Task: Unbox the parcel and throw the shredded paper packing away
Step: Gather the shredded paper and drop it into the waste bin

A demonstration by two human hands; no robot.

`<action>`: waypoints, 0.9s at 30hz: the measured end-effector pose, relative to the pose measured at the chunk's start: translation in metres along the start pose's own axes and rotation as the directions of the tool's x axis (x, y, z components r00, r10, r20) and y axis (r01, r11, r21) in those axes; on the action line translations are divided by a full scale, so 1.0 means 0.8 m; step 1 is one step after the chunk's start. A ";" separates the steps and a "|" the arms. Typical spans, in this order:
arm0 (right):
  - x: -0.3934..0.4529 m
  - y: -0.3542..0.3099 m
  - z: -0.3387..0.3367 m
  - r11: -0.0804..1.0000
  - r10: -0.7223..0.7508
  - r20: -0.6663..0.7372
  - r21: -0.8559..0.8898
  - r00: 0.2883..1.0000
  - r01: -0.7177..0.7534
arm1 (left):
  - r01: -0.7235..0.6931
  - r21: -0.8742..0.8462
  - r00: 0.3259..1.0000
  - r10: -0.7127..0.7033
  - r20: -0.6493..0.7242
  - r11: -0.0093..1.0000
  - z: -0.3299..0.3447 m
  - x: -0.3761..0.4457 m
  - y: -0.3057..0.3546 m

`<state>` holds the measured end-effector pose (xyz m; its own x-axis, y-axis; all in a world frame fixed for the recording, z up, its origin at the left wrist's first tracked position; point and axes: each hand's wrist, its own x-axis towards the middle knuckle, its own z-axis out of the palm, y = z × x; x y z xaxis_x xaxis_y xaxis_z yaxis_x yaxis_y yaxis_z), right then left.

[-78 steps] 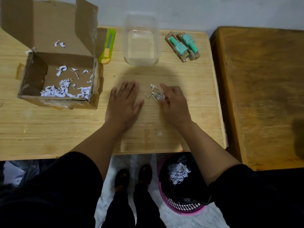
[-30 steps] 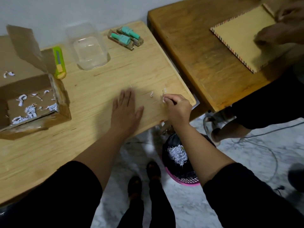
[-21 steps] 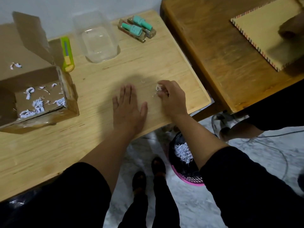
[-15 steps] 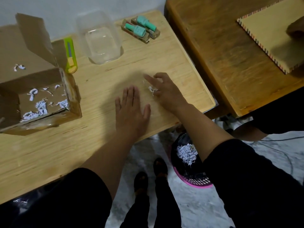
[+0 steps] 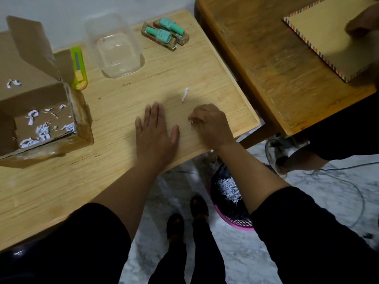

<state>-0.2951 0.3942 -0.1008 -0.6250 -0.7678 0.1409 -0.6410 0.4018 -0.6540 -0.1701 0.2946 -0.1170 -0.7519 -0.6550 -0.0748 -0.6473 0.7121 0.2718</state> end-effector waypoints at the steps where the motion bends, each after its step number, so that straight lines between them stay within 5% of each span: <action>1: -0.006 0.002 0.000 1.000 0.010 -0.024 -0.001 1.000 -0.010 | -0.002 -0.001 1.000 0.002 0.003 1.000 0.000 0.000 0.001; 8: 0.003 -0.003 -0.005 0.970 0.207 -0.107 0.153 0.973 -0.189 | -0.028 0.021 1.000 0.028 -0.010 0.999 0.001 -0.002 0.002; 18: 0.060 -0.006 0.011 0.971 0.074 0.105 -0.235 0.992 -0.048 | -0.033 0.021 0.999 0.034 -0.021 0.999 0.000 -0.001 0.001; 27: 0.022 0.002 0.000 0.986 0.079 -0.015 -0.149 0.997 -0.080 | -0.051 0.027 0.998 0.052 -0.025 0.998 -0.001 -0.001 0.002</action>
<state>-0.3075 0.3812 -0.0994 -0.6800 -0.7264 0.0999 -0.6481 0.5317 -0.5453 -0.1706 0.2959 -0.1157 -0.7811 -0.6233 -0.0366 -0.6112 0.7513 0.2488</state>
